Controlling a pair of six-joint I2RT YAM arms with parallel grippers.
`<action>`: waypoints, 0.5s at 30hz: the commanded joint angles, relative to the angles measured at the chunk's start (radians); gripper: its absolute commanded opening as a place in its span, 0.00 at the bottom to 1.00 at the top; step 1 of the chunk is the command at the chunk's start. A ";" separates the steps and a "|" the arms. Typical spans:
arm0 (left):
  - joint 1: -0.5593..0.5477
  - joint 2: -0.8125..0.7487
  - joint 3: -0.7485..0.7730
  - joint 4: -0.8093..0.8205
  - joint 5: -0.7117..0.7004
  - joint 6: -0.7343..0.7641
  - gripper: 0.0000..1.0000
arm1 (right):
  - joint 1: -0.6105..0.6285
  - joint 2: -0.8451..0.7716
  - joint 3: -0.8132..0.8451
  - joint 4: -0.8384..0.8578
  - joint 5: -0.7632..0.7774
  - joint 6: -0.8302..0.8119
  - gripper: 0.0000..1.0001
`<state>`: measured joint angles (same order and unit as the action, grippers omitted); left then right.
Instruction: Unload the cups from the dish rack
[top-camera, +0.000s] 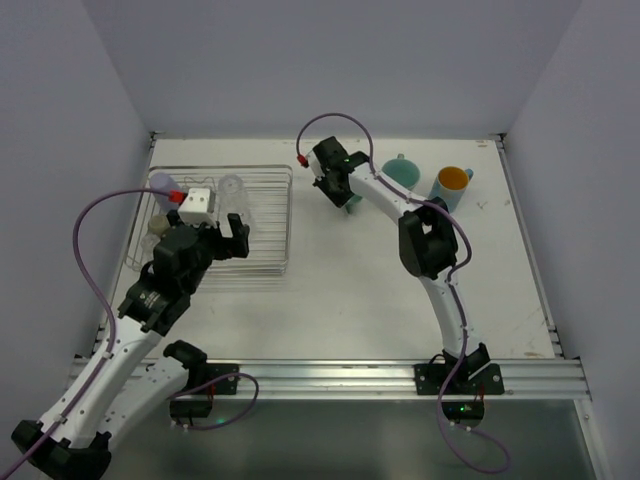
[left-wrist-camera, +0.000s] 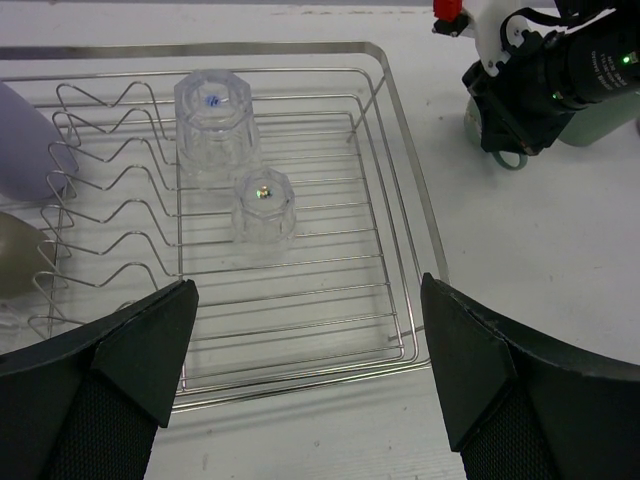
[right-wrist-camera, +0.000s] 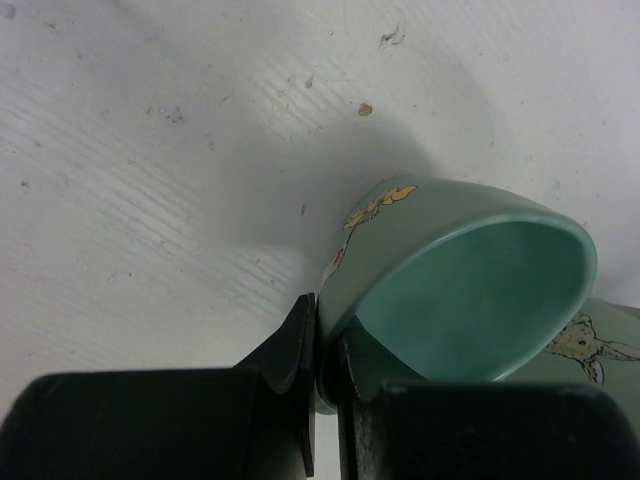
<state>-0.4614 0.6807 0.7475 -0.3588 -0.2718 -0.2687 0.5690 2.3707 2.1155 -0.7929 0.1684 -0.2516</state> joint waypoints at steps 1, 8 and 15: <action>0.020 0.006 -0.004 0.049 0.029 0.013 1.00 | -0.001 -0.004 0.051 0.021 0.033 -0.047 0.00; 0.043 0.014 -0.005 0.050 0.043 0.011 1.00 | -0.001 -0.010 0.018 0.049 0.031 -0.054 0.11; 0.055 0.019 -0.007 0.050 0.045 0.011 1.00 | 0.000 -0.051 -0.012 0.087 0.029 -0.046 0.32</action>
<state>-0.4183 0.6991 0.7418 -0.3538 -0.2375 -0.2687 0.5694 2.3886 2.1120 -0.7509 0.1741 -0.2867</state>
